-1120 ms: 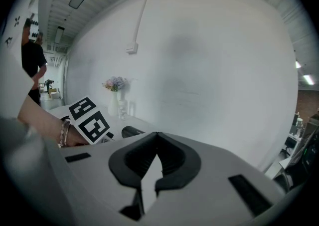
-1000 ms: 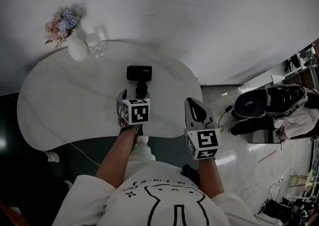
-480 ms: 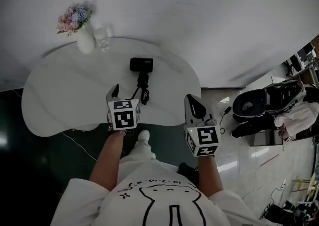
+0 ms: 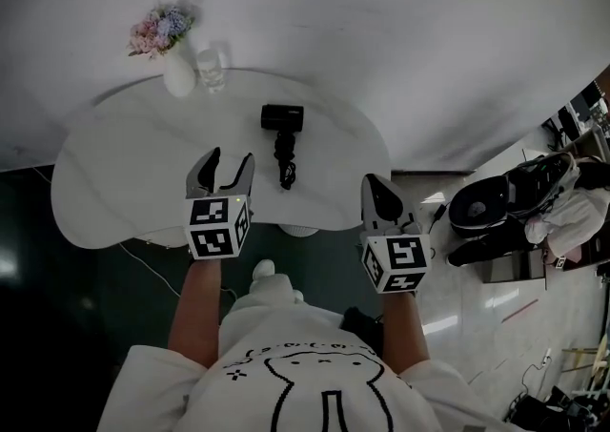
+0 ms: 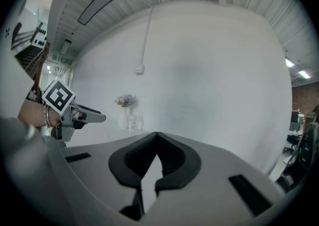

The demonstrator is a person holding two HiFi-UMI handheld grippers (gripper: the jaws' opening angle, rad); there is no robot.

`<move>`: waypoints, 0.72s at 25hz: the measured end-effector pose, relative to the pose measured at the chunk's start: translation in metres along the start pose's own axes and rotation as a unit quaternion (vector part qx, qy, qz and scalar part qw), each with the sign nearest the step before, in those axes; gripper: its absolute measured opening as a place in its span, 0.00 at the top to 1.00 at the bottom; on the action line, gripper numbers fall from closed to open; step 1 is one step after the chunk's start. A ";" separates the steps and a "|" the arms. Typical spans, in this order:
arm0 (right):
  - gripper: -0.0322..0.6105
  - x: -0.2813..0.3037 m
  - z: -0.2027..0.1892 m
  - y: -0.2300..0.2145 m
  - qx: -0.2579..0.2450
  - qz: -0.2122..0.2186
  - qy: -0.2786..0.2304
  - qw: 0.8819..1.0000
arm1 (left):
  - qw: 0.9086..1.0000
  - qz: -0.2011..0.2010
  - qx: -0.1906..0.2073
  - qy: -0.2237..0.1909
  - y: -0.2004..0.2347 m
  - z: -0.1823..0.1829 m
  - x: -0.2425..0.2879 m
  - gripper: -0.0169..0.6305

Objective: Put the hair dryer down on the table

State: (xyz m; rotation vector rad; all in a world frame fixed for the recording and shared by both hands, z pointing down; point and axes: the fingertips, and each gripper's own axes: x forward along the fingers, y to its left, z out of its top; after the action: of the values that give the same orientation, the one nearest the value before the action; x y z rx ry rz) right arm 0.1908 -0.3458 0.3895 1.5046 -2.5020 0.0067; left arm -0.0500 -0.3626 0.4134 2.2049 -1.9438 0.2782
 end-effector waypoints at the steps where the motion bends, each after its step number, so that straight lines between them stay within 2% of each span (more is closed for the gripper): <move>1: 0.95 -0.001 0.001 0.001 -0.001 -0.001 -0.002 1.000 | 1.000 0.008 0.006 -0.009 0.004 0.004 -0.004 0.67; 4: 0.95 -0.003 0.005 0.003 0.000 -0.006 -0.005 1.000 | 0.999 0.029 0.024 -0.029 0.016 0.016 -0.015 0.87; 6: 0.95 -0.003 0.009 0.003 0.002 -0.012 -0.008 1.000 | 0.998 0.030 0.024 -0.054 0.021 0.026 -0.022 0.93; 10: 0.95 0.000 0.022 0.007 0.002 -0.023 -0.019 1.000 | 0.994 0.009 0.018 -0.106 0.033 0.051 -0.033 0.95; 18: 0.95 0.001 0.051 0.009 0.020 -0.055 -0.048 0.997 | 0.988 -0.015 0.057 -0.144 0.058 0.087 -0.042 0.95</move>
State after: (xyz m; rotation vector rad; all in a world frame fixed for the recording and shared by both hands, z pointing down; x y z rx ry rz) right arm 0.1725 -0.3483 0.3410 1.6951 -2.5022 -0.0330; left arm -0.1110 -0.3524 0.3194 2.4638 -2.0807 0.0693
